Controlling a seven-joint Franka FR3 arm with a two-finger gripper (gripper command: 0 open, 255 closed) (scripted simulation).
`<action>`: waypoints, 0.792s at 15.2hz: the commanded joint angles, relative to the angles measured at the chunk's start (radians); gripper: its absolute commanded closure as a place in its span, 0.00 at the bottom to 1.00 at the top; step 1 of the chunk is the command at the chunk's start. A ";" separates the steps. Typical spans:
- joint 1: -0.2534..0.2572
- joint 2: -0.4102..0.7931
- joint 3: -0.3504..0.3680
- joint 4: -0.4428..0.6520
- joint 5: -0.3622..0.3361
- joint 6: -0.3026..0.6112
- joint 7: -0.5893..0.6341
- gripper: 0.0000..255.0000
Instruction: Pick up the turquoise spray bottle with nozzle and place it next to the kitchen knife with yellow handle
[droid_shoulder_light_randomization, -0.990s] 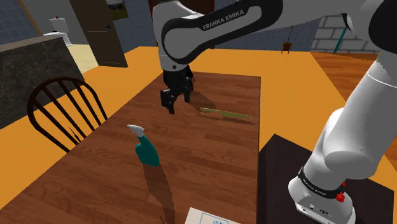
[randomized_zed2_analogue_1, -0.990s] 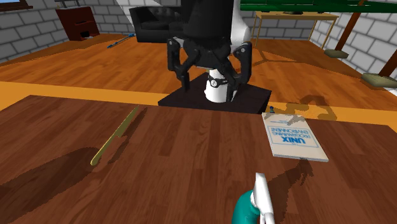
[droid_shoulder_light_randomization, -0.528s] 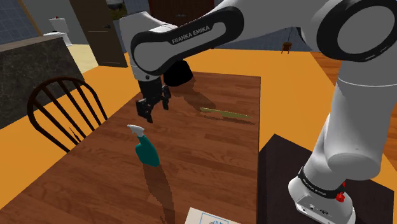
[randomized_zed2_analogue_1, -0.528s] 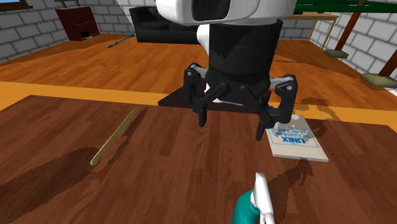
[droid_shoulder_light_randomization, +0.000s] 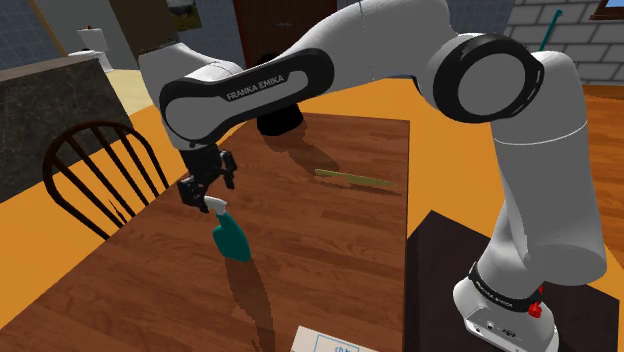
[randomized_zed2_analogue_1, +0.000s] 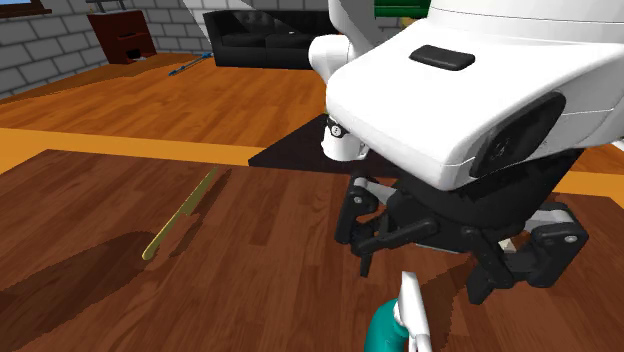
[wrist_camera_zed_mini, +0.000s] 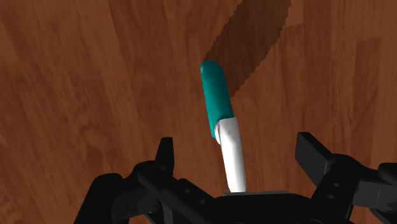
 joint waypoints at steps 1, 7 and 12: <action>0.000 0.010 -0.002 -0.010 -0.004 0.019 0.000 0.00; -0.002 0.019 -0.004 -0.058 -0.008 0.076 0.003 0.00; -0.002 0.019 -0.004 -0.058 -0.008 0.076 0.003 0.00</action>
